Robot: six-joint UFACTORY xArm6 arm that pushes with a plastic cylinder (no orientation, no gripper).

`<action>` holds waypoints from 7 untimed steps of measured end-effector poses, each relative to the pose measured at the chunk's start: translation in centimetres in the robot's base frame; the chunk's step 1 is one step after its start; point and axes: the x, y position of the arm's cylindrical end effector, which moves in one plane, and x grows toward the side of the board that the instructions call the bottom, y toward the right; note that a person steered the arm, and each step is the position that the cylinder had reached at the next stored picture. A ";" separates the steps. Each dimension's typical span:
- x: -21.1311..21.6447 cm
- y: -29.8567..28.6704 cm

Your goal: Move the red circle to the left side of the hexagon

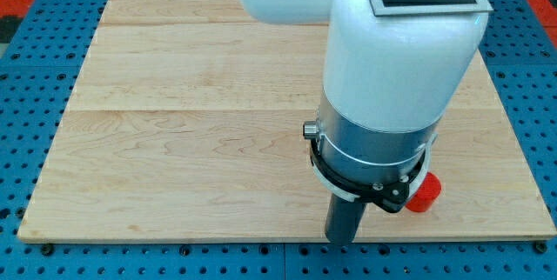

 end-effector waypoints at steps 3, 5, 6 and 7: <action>-0.1 10.6; -4.0 11.7; -5.6 9.6; -6.5 4.6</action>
